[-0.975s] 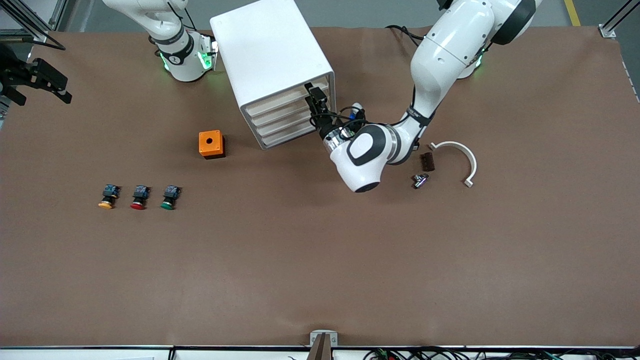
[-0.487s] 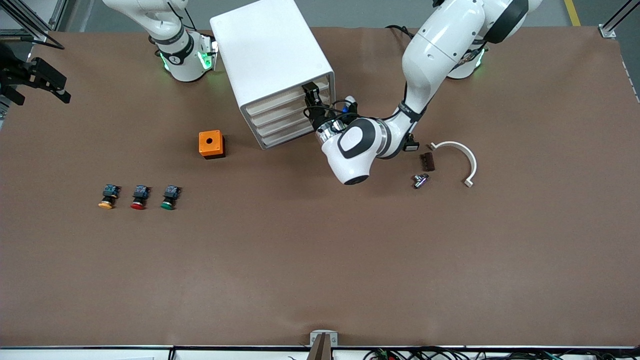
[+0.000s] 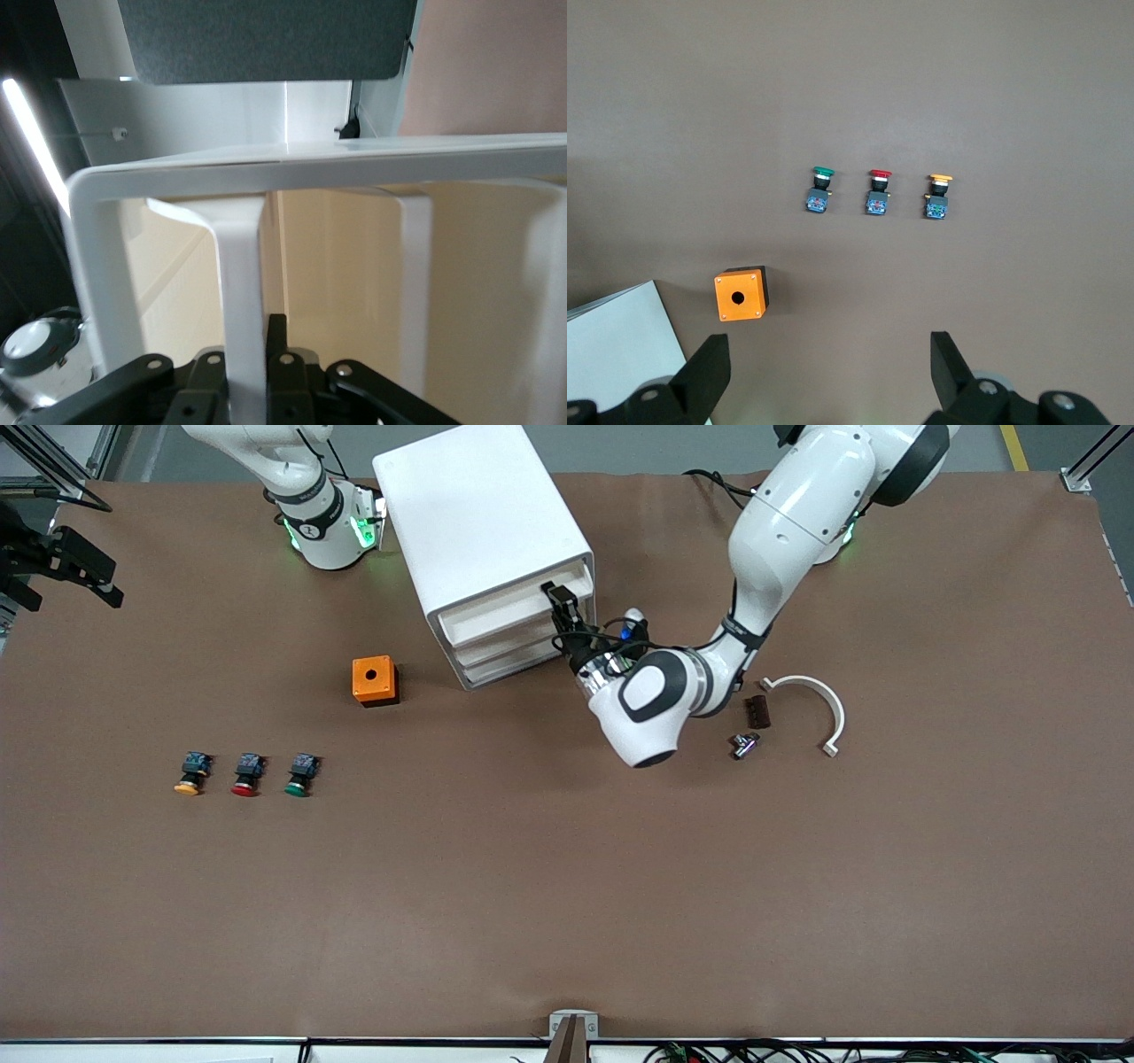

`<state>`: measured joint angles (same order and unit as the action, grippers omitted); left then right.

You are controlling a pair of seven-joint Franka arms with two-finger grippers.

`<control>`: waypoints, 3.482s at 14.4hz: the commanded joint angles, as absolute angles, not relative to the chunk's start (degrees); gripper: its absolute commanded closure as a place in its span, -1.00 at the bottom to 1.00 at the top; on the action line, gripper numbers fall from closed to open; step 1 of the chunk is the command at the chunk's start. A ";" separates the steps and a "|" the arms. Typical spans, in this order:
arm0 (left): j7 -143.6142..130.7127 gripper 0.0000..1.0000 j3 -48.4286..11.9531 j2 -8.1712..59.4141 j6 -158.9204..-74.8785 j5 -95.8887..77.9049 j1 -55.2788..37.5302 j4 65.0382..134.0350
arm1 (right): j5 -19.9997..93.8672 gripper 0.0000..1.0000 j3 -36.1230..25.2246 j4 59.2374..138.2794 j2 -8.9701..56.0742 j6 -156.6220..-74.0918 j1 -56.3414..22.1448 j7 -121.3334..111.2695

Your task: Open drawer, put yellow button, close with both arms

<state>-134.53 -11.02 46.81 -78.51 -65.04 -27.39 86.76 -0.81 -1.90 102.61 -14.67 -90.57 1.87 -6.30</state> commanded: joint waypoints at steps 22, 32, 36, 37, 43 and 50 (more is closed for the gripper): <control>-122.54 -1.00 -9.93 47.20 -78.22 -62.32 -14.15 81.04 | -2.37 -1.00 -2.29 92.81 5.01 -93.33 6.67 -6.77; -75.13 -1.00 -9.85 44.40 -78.57 -44.15 -10.46 71.81 | -2.29 -1.00 -2.29 115.81 4.31 -120.01 12.12 -12.11; -51.81 -1.00 -9.76 41.04 -85.14 -31.58 -8.89 71.98 | -2.29 -1.00 -2.29 127.51 5.18 -138.13 16.43 -15.38; -46.46 -1.00 -9.93 41.22 -88.65 -27.46 -7.57 72.24 | -2.29 -1.00 -2.29 128.75 6.23 -140.86 16.96 -15.38; -40.34 -1.00 -9.93 41.22 -100.44 -19.43 -7.47 73.65 | -2.20 -1.00 -2.20 129.90 15.02 -150.02 18.11 -15.47; -39.99 -1.00 -10.72 34.56 -108.44 -12.30 -8.88 80.22 | -2.20 -1.00 -2.11 129.73 20.47 -155.30 18.02 -15.47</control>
<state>-40.73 -10.59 40.79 -105.33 -13.81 -9.01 73.52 -2.11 -2.75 129.76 19.94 -154.78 17.11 -14.95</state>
